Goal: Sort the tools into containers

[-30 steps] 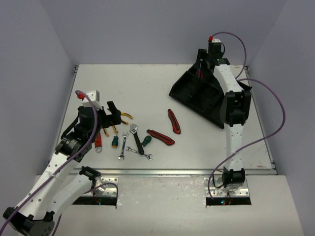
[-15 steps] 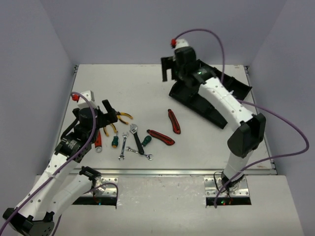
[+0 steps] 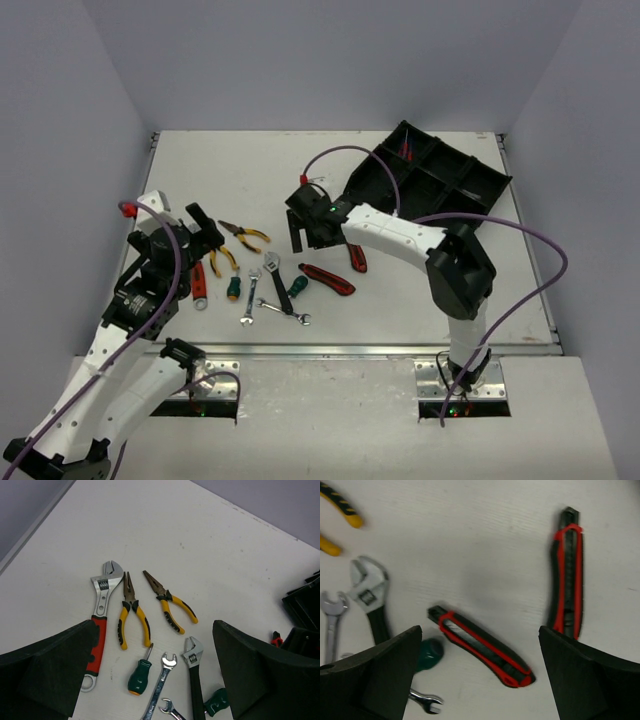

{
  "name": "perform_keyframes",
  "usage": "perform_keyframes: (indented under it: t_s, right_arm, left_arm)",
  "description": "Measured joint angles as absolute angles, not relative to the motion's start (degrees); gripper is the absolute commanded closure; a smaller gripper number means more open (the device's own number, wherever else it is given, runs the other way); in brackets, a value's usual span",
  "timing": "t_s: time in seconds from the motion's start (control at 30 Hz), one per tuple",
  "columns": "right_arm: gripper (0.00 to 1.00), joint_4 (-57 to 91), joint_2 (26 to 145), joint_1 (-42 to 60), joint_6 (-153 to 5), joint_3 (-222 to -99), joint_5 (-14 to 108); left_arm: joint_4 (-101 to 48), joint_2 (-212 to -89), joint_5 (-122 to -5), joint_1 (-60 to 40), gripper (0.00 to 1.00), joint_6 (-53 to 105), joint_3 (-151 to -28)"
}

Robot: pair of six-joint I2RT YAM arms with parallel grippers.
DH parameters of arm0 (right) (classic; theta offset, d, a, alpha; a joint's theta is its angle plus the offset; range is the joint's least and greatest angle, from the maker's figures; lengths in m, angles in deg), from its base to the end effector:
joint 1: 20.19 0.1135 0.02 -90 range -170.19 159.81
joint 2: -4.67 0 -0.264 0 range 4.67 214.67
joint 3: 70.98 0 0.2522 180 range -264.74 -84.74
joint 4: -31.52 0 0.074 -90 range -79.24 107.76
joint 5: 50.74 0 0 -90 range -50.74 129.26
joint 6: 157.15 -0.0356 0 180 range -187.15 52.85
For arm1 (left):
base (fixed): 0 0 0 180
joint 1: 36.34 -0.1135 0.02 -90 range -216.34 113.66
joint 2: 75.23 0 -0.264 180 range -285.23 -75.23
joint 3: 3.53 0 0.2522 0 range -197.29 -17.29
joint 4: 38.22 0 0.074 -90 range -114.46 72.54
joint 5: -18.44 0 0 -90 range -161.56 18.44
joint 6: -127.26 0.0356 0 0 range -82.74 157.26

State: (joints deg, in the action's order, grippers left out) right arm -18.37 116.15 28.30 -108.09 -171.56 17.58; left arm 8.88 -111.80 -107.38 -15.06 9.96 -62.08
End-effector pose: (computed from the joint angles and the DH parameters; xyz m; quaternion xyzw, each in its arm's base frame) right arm 0.2859 0.3032 0.2180 -0.0153 0.9515 0.0449 0.3040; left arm 0.1333 -0.0296 0.3215 -0.2069 0.7933 0.0266 0.5720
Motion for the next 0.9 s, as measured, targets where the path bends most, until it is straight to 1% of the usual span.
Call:
perform_keyframes:
  t_s: [0.07, 0.13, 0.23, 0.3, 0.4, 0.5, 0.6, 0.7, 0.8, 0.83, 0.9]
  right_arm:
    - [0.03, -18.20, 118.79, 30.33, -110.44, -174.60, 18.61]
    - [0.03, -17.90, 119.77, 31.28, -111.98, -174.94, 19.93]
    - [0.04, -17.06, 119.03, 31.30, -113.24, -171.90, 20.46]
    - [0.04, -17.12, 117.34, 31.16, -113.34, -168.77, 20.25]
    - [0.04, -17.57, 111.89, 30.93, -112.70, -163.25, 19.59]
    - [0.03, -17.62, 104.01, 30.90, -111.74, -158.55, 18.32]
    - [0.03, -16.40, 95.74, 30.88, -110.34, -153.68, 17.74]
    - [0.02, -16.32, 88.50, 30.82, -109.14, -149.11, 17.01]
    - [0.02, -15.09, 83.45, 30.48, -108.12, -145.50, 16.38]
    - [0.02, -14.85, 82.15, 30.37, -107.90, -144.31, 16.29]
    - [0.03, -14.46, 80.15, 30.17, -107.46, -142.24, 16.22]
  left_arm:
    - [8.95, -112.40, -107.91, -15.10, 0.00, 9.68, -62.36]
    - [8.97, -113.19, -108.01, -15.11, 0.00, 9.52, -62.49]
    - [9.05, -114.60, -106.50, -15.13, 0.00, 9.29, -62.51]
    - [9.40, -116.78, -102.19, -15.29, 0.00, 8.26, -62.53]
    - [9.34, -124.06, -95.04, -15.41, 0.00, 6.50, -62.60]
    - [9.98, -132.62, -90.48, -15.73, 0.00, 3.10, -62.57]
    - [13.18, -139.40, -88.28, -16.91, 0.00, -1.20, -62.39]
    - [15.97, -141.97, -88.31, -17.55, 0.00, -5.24, -62.23]
    - [15.43, -141.84, -88.63, -17.69, 0.17, -8.25, -59.90]
    - [14.99, -141.86, -88.47, -17.69, 0.19, -8.88, -58.66]
    - [14.02, -142.36, -87.58, -17.69, 0.20, -9.64, -55.82]
